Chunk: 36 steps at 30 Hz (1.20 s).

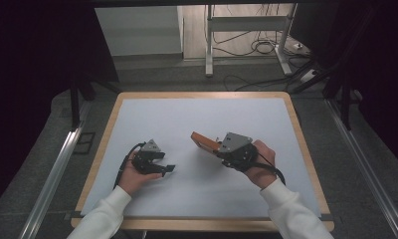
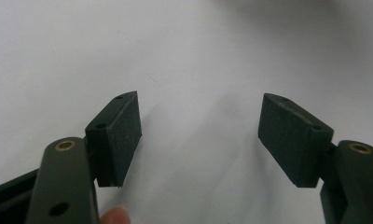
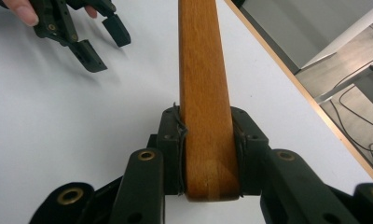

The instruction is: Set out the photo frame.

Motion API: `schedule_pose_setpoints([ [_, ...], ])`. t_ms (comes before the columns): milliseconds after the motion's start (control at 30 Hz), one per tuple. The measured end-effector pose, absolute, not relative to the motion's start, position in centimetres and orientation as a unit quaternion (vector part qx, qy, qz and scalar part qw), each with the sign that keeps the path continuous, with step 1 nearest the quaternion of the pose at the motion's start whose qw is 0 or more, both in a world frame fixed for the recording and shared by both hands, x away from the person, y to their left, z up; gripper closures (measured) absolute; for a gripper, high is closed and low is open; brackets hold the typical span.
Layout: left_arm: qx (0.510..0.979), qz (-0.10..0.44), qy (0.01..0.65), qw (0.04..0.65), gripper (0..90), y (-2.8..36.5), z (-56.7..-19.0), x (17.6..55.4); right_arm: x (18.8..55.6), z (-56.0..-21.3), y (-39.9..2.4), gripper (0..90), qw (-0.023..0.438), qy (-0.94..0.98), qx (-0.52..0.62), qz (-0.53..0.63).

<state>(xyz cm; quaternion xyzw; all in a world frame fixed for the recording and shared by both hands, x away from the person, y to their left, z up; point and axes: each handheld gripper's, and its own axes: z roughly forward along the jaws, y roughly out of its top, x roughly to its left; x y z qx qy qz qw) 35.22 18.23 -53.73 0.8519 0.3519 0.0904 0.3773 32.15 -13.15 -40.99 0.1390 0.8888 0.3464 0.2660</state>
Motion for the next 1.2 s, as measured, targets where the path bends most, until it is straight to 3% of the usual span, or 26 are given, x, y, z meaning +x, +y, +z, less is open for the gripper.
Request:
schedule_pose_setpoints([
  [400, 0.851, 0.088, 0.354, 0.378, 29.7, 18.2, -53.8, 35.2, 30.5, -40.1, -13.1, 69.8, 0.203, 0.895, 0.121, 0.379],
  [1200, 0.853, 0.089, 0.351, 0.375, 28.9, 18.1, -53.9, 35.2, 35.0, -40.1, -14.9, 62.5, 0.226, 0.881, 0.177, 0.376],
])
